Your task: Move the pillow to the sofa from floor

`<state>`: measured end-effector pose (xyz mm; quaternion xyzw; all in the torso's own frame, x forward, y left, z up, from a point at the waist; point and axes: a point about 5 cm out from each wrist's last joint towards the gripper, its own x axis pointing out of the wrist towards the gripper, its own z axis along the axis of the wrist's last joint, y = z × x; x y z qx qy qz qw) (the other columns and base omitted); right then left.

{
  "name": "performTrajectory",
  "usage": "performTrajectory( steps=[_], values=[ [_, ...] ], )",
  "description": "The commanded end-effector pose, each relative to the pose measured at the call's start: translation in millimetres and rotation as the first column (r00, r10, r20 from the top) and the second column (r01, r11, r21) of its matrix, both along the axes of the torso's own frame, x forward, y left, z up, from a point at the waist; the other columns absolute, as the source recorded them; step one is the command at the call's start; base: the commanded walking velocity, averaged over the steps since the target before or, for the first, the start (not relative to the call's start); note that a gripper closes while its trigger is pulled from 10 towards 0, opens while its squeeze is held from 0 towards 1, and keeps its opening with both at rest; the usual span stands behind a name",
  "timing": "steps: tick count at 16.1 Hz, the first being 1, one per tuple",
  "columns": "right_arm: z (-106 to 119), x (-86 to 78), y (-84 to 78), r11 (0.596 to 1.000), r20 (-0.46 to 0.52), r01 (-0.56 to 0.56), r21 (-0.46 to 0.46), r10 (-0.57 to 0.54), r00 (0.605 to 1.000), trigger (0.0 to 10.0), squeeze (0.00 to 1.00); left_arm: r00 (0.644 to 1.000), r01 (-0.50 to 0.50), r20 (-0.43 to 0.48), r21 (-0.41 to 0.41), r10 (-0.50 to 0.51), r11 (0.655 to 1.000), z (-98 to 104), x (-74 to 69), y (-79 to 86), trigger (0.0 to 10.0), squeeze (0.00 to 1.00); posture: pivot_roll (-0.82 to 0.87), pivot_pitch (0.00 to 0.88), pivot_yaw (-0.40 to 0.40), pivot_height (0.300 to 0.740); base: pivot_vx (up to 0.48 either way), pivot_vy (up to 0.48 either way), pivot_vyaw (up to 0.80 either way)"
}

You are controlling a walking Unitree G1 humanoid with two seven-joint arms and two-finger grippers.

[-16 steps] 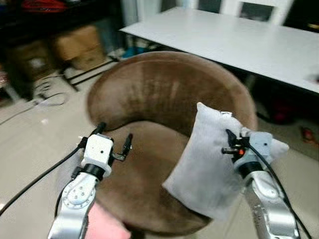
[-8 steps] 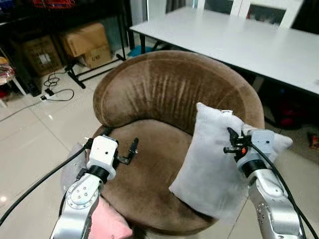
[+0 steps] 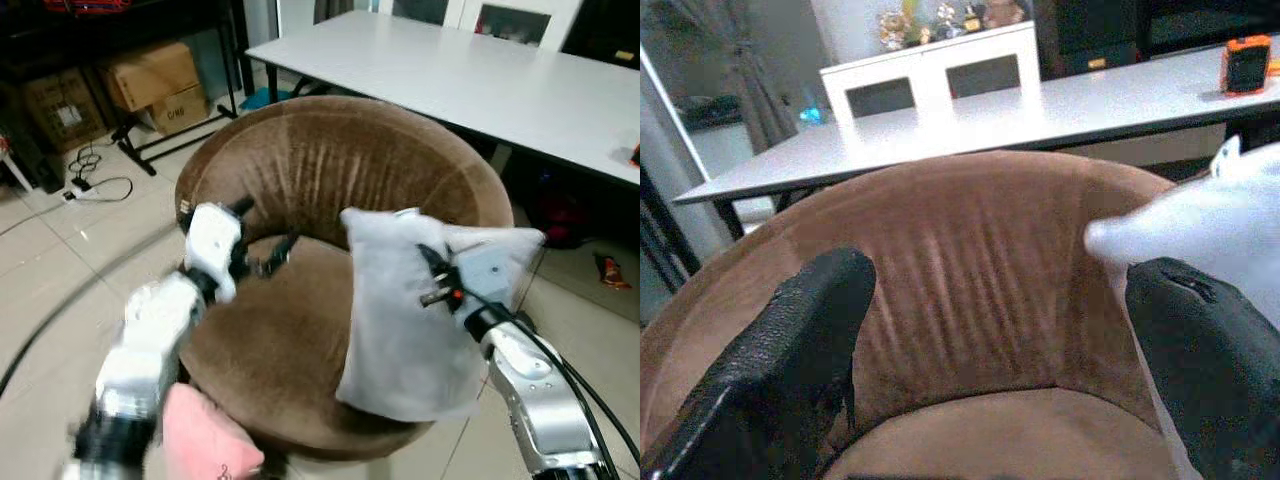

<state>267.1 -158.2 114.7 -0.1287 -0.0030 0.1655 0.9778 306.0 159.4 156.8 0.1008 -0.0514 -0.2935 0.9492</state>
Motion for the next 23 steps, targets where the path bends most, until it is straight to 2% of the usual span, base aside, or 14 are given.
performTrajectory(
  steps=[1,3,6,8,10,12,14,15,16,17,19,21,22,23],
  values=[
    [23.5,2.9,11.5,0.996,0.125,-0.083,-0.03,0.086,0.988,10.0,0.0,0.997,0.069,-0.022,0.014,-0.069,0.997,7.4,10.2,1.8,10.0,1.0,-0.08,0.0,0.015,0.74,0.0,0.0,0.0],
    [32.8,0.1,19.7,0.988,0.165,-0.151,-0.036,0.155,0.974,10.0,0.0,0.984,0.162,-0.071,-0.007,-0.162,0.987,12.0,18.1,-0.5,10.0,1.0,-0.08,0.0,0.018,0.74,0.0,0.0,0.0],
    [37.2,-3.5,29.5,0.969,0.191,-0.227,-0.1,0.242,0.951,10.0,0.0,0.973,0.193,-0.115,-0.067,-0.2,0.979,13.8,27.1,1.1,10.0,1.0,-0.09,0.0,0.024,0.74,0.0,0.0,0.0],
    [39.2,-5.9,36.2,0.951,0.207,-0.276,-0.138,0.3,0.931,10.0,0.0,0.954,0.203,-0.19,-0.155,-0.231,0.967,7.1,36.3,5.3,10.0,1.0,-0.09,0.0,0.025,0.74,0.0,0.0,0.0],
    [41.0,-8.4,41.1,0.936,0.209,-0.315,-0.156,0.343,0.916,10.0,0.0,0.927,0.215,-0.256,-0.234,-0.274,0.948,-0.6,39.4,4.2,10.0,1.0,-0.09,0.0,0.022,0.74,0.0,0.0,0.0],
    [41.3,-10.1,43.5,0.926,0.206,-0.335,-0.173,0.367,0.907,10.0,0.0,0.916,0.246,-0.267,-0.213,-0.299,0.946,-4.4,40.3,0.4,10.0,1.0,-0.09,0.0,0.022,0.74,0.0,0.0,0.0],
    [39.9,-10.4,44.1,0.918,0.197,-0.345,-0.195,0.382,0.903,10.0,0.0,0.905,0.326,-0.203,-0.236,-0.375,0.915,8.0,41.1,-8.8,10.0,0.97,-0.1,0.0,0.027,0.74,0.0,0.0,0.0],
    [38.9,-10.4,43.4,0.917,0.193,-0.344,-0.199,0.381,0.904,10.0,0.0,0.905,0.359,-0.133,-0.274,-0.405,0.892,21.1,41.9,-12.2,10.0,0.56,-0.1,0.0,0.026,0.74,0.0,0.0,0.0],
    [37.7,-10.6,43.2,0.917,0.186,-0.344,-0.203,0.381,0.906,10.0,0.0,0.896,0.387,-0.106,-0.288,-0.431,0.876,26.5,40.4,-13.7,10.0,0.07,-0.1,0.0,0.024,0.74,0.0,0.0,0.0],
    [36.7,-10.9,43.4,0.915,0.181,-0.347,-0.206,0.384,0.906,10.0,0.0,0.883,0.414,-0.097,-0.298,-0.458,0.86,28.7,38.7,-15.0,10.0,0.0,-0.1,0.0,0.023,0.74,0.0,0.0,0.0],
    [36.3,-10.4,43.6,0.913,0.178,-0.35,-0.211,0.388,0.904,10.0,0.0,0.869,0.427,-0.123,-0.305,-0.48,0.851,26.4,38.3,-16.1,10.0,0.0,-0.1,0.0,0.022,0.74,0.0,0.0,0.0],
    [37.1,-9.9,44.4,0.91,0.18,-0.353,-0.215,0.393,0.902,10.0,0.0,0.867,0.404,-0.199,-0.255,-0.456,0.879,13.6,39.9,-14.8,10.0,0.0,-0.1,0.0,0.022,0.74,0.0,0.0,0.0],
    [38.4,-9.7,45.0,0.909,0.184,-0.356,-0.217,0.396,0.9,10.0,0.0,0.866,0.368,-0.312,-0.131,-0.39,0.921,-8.2,40.7,-11.7,10.0,0.0,-0.11,0.0,0.023,0.74,0.0,0.0,0.0],
    [39.1,-9.3,45.4,0.908,0.187,-0.357,-0.219,0.398,0.898,10.0,0.0,0.859,0.353,-0.381,-0.045,-0.342,0.935,-23.7,39.6,-9.4,10.0,0.0,-0.11,0.0,0.025,0.74,0.0,0.0,0.0]
  ],
)
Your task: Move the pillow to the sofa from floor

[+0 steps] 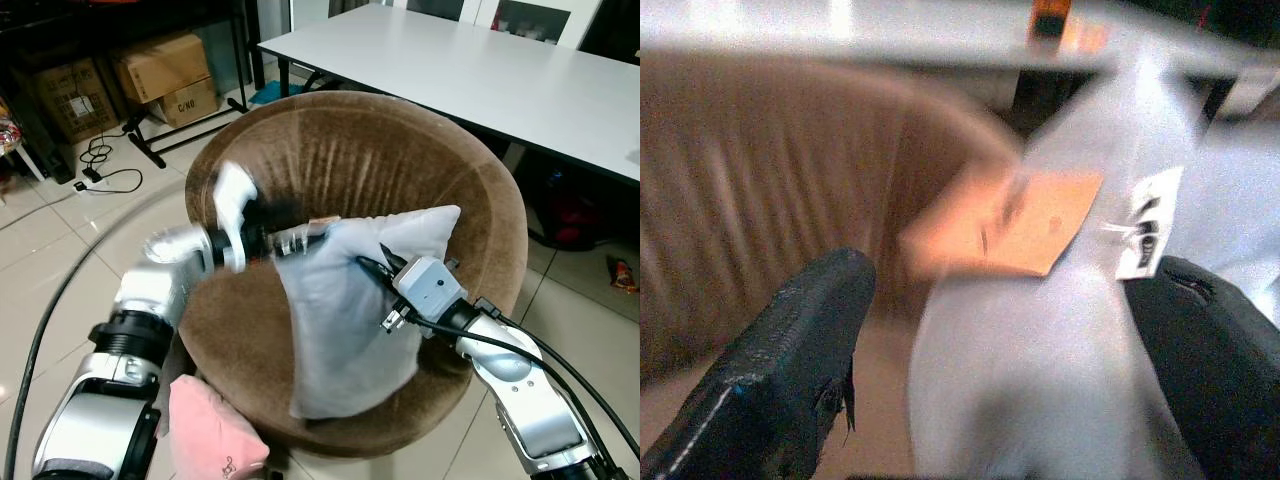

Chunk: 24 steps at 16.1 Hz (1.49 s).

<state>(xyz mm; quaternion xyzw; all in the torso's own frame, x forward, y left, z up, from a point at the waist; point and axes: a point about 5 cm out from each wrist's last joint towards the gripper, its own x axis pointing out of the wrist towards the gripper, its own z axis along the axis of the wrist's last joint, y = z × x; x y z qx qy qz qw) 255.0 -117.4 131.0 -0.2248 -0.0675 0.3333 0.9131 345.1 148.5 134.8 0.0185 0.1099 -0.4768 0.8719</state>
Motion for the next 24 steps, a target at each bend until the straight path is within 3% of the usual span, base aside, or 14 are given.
performTrajectory(
  steps=[1,4,6,7,8,9,11,14,17,21,24],
  values=[
    [23.2,3.4,5.1,0.999,0.111,-0.039,0.02,0.037,0.993,10.0,0.0,1.0,-0.014,-0.023,0.073,0.016,0.997,-8.5,0.6,0.8,10.0,0.0,-0.11,0.0,0.026,0.74,0.0,0.0,0.0],
    [23.7,2.1,10.1,0.998,0.117,-0.06,0.021,0.057,0.992,10.0,0.0,0.999,-0.025,-0.037,0.116,0.029,0.993,-26.8,-1.6,-11.0,10.0,0.0,-0.12,0.0,0.028,0.74,0.0,0.0,0.0],
    [23.5,1.6,11.4,0.998,0.117,-0.067,0.019,0.065,0.991,10.0,0.0,0.998,-0.057,-0.012,0.066,0.058,0.996,-25.5,2.2,-17.1,10.0,0.0,-0.12,0.0,0.029,0.74,0.0,0.0,0.0],
    [23.8,1.7,12.3,0.997,0.119,-0.07,0.018,0.067,0.991,10.0,0.0,0.999,-0.053,0.0,0.03,0.053,0.998,-24.0,3.8,-21.6,5.5,0.0,-0.12,0.0,0.03,0.74,0.0,0.0,0.0],
    [24.0,1.8,12.5,0.997,0.12,-0.071,0.019,0.068,0.99,10.0,0.0,0.999,-0.053,0.001,0.024,0.053,0.998,-24.3,4.2,-22.8,3.7,0.0,-0.12,0.0,0.033,0.74,0.0,0.0,0.0],
    [24.1,1.8,12.9,0.997,0.121,-0.071,0.018,0.068,0.99,10.0,0.0,0.999,-0.047,-0.003,0.007,0.047,0.999,-24.5,3.8,-24.4,0.0,0.0,-0.12,0.0,0.033,0.74,0.0,0.0,0.0],
    [24.4,1.6,13.0,0.997,0.123,-0.071,0.019,0.068,0.99,10.0,0.0,0.999,-0.03,-0.015,-0.025,0.029,0.999,-24.4,2.9,-26.9,0.0,0.0,-0.12,0.0,0.037,0.74,0.0,0.0,0.0],
    [25.5,0.8,12.8,0.997,0.129,-0.076,0.012,0.074,0.989,10.0,0.0,0.997,0.002,-0.071,-0.151,-0.013,0.989,-23.0,1.3,-31.8,0.0,0.0,-0.13,0.0,0.04,0.74,0.0,0.0,0.0],
    [28.3,-0.7,12.9,0.996,0.141,-0.091,0.005,0.089,0.986,10.0,0.0,0.984,0.0,-0.169,-0.302,-0.054,0.953,-20.7,-0.3,-30.1,0.0,0.0,-0.14,0.0,0.038,0.74,0.0,0.0,0.0],
    [30.9,-0.7,13.2,0.995,0.148,-0.1,0.002,0.098,0.984,10.0,0.0,0.975,-0.006,-0.209,-0.373,-0.078,0.928,-19.1,-1.0,-32.9,0.0,0.0,-0.14,0.0,0.034,0.74,0.0,0.0,0.0],
    [31.6,-0.4,13.3,0.995,0.152,-0.104,-0.001,0.103,0.983,10.0,0.0,0.972,-0.011,-0.221,-0.381,-0.079,0.924,-18.5,-0.8,-33.9,0.0,0.0,-0.14,0.0,0.034,0.74,0.0,0.0,0.0]
  ],
)
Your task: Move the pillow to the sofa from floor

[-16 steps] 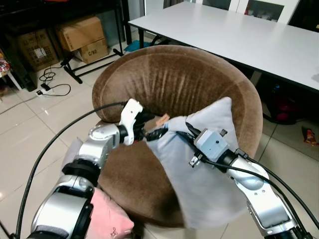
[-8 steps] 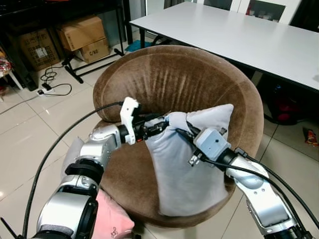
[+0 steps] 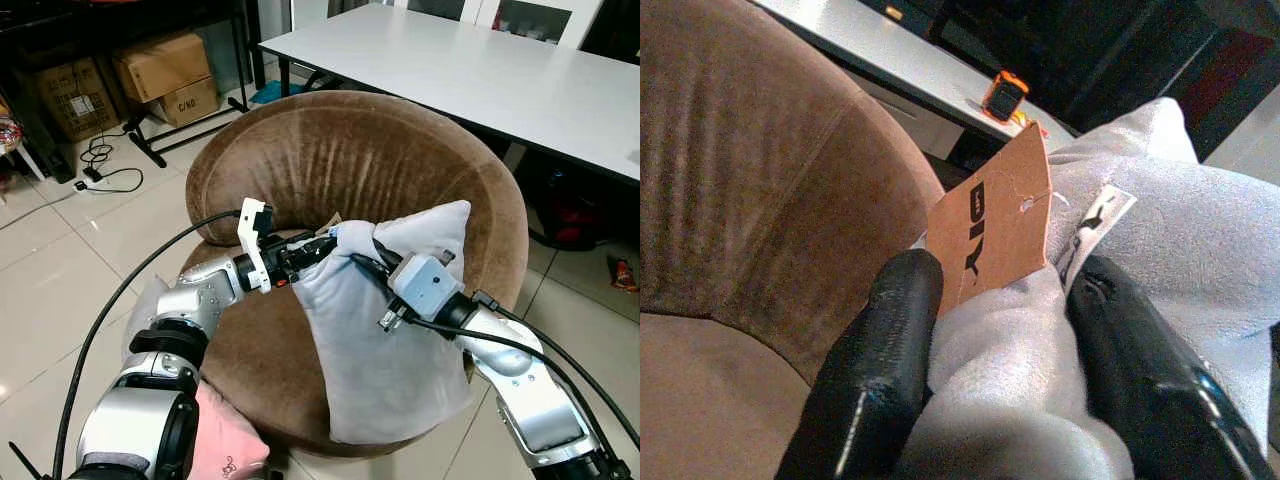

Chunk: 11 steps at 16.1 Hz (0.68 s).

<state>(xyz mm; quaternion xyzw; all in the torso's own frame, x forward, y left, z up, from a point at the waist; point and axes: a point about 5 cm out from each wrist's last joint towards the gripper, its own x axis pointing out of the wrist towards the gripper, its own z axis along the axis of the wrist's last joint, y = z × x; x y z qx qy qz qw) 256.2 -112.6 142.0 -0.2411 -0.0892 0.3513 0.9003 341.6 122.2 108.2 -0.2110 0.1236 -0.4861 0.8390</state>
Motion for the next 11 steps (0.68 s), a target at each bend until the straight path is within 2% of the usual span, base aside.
performTrajectory(
  steps=[1,5,7,8,10,11],
  values=[
    [21.0,-1.6,8.5,0.998,0.109,-0.059,0.029,0.056,0.992,10.0,0.0,0.999,0.033,0.019,-0.004,-0.033,0.999,8.0,2.6,-7.8,0.0,0.0,-0.14,0.0,0.034,0.74,0.0,0.0,0.0],
    [21.1,-0.6,9.5,0.998,0.112,-0.061,0.029,0.057,0.992,10.0,0.0,1.0,0.012,0.009,0.022,-0.013,1.0,4.2,2.4,-6.1,0.0,0.0,-0.14,0.0,0.033,0.74,0.0,0.0,0.0],
    [19.2,5.3,12.3,0.998,0.109,-0.048,0.051,0.042,0.993,10.0,0.0,0.999,-0.041,0.032,0.058,0.039,0.997,3.1,5.1,-2.4,0.0,0.0,-0.14,0.0,0.036,0.74,0.0,0.0,0.0],
    [14.7,12.3,16.0,0.997,0.098,-0.039,0.066,0.032,0.995,10.0,0.0,0.992,-0.109,0.074,0.12,0.1,0.987,3.5,9.6,2.7,0.0,0.0,-0.14,0.0,0.036,0.74,0.0,0.0,0.0],
    [13.2,21.4,19.4,0.992,0.081,-0.014,0.125,0.004,0.997,10.0,0.0,0.977,-0.196,0.124,0.167,0.176,0.966,9.0,16.8,11.5,0.0,0.0,-0.13,0.0,0.036,0.74,0.0,0.0,0.0],
    [13.2,27.3,20.4,0.988,0.078,0.011,0.156,-0.023,0.997,10.0,0.0,0.962,-0.245,0.162,0.165,0.219,0.955,16.4,21.7,16.6,0.0,0.0,-0.13,0.0,0.038,0.74,0.0,0.0,0.0]
  ],
)
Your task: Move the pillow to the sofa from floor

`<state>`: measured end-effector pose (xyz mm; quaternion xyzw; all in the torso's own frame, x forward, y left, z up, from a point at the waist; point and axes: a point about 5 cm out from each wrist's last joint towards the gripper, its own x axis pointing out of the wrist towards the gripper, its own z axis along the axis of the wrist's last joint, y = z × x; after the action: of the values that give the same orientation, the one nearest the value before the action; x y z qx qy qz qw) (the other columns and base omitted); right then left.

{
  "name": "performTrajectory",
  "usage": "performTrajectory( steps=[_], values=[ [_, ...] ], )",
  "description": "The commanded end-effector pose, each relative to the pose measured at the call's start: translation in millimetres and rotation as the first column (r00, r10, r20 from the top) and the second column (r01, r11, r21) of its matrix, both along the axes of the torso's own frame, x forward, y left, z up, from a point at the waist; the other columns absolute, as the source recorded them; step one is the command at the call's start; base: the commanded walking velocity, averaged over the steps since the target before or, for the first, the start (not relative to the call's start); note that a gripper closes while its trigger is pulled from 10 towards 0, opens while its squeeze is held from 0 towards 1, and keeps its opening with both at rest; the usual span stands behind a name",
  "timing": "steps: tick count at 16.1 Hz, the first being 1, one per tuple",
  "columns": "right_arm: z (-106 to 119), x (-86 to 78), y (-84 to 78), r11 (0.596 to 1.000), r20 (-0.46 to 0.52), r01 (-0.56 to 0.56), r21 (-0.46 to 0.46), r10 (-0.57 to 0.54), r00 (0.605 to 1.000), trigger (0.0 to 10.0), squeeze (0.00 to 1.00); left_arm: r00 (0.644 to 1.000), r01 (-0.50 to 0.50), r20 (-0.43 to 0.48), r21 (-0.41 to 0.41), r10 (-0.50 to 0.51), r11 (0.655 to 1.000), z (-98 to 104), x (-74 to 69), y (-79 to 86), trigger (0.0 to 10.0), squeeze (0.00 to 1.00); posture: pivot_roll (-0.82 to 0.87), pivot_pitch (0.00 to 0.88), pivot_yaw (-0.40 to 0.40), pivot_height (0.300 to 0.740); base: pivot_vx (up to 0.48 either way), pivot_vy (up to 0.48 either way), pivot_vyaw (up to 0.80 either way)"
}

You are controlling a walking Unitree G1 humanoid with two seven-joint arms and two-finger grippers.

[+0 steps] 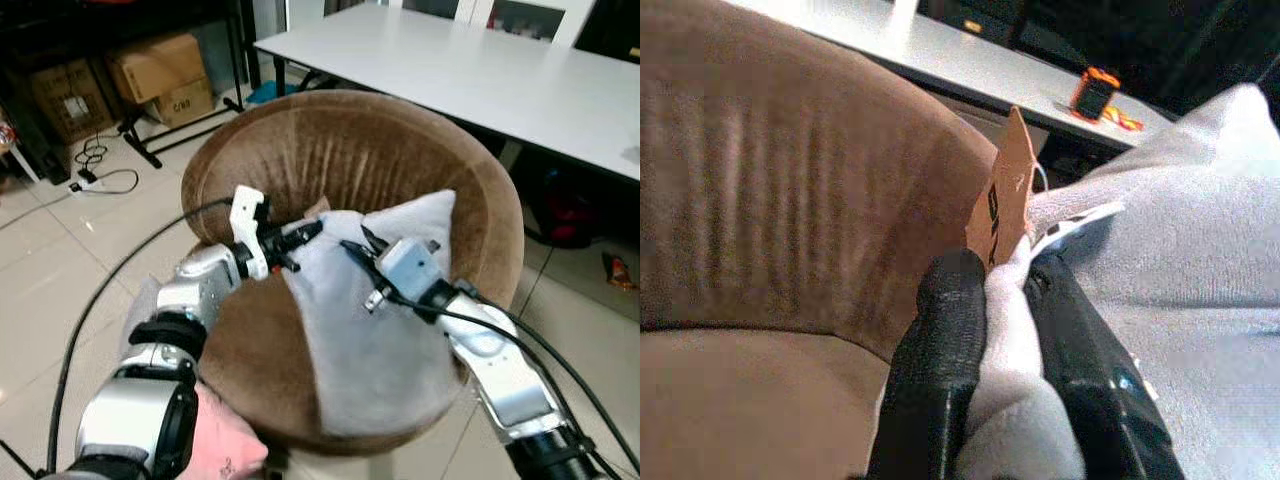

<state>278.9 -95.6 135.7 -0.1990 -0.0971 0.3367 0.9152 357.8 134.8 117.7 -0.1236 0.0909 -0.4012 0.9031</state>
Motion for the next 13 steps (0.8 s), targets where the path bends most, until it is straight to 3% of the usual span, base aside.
performTrajectory(
  steps=[1,2,4,7,9,12,13],
  values=[
    [19.5,10.6,4.7,0.995,0.087,0.013,0.095,-0.021,0.996,10.0,0.0,0.995,-0.075,0.066,0.034,0.073,0.997,14.9,9.8,8.9,0.0,0.0,-0.13,0.0,0.037,0.74,0.0,0.0,0.0],
    [21.3,21.3,6.5,0.986,0.081,0.051,0.156,-0.065,0.995,10.0,0.0,0.983,-0.127,0.141,0.059,0.117,0.99,28.9,16.3,15.8,0.0,0.0,-0.11,0.0,0.038,0.74,0.0,0.0,0.0],
    [23.7,29.4,7.6,0.976,0.077,0.08,0.205,-0.097,0.992,10.0,0.0,0.971,-0.151,0.2,0.087,0.131,0.985,38.5,19.9,18.8,0.0,0.0,-0.1,0.0,0.04,0.74,0.0,0.0,0.0],
    [9.7,30.3,8.5,0.968,0.025,0.099,0.231,-0.107,0.994,10.0,0.0,0.969,-0.107,0.238,0.171,0.064,0.98,33.4,16.0,12.8,0.0,0.0,-0.08,0.0,0.045,0.74,0.0,0.0,0.0],
    [-27.1,18.3,5.0,0.972,-0.065,0.143,0.189,-0.133,0.989,10.0,0.0,0.98,-0.022,0.193,0.296,-0.037,0.955,3.7,1.1,7.5,0.0,0.0,-0.08,0.0,0.052,0.74,0.0,0.0,0.0],
    [-65.5,1.2,5.8,0.987,-0.155,0.129,0.101,-0.112,0.981,10.0,0.0,0.987,0.046,0.122,0.382,-0.1,0.923,-29.6,-17.6,7.9,0.0,0.0,-0.08,0.0,0.054,0.74,0.0,0.0,0.0],
    [-79.9,-5.5,5.9,0.992,-0.228,0.111,0.063,-0.094,0.969,10.0,0.0,0.99,0.06,0.095,0.411,-0.108,0.91,-41.0,-25.0,11.5,0.0,0.0,-0.08,0.0,0.051,0.74,0.0,0.0,0.0]
  ],
)
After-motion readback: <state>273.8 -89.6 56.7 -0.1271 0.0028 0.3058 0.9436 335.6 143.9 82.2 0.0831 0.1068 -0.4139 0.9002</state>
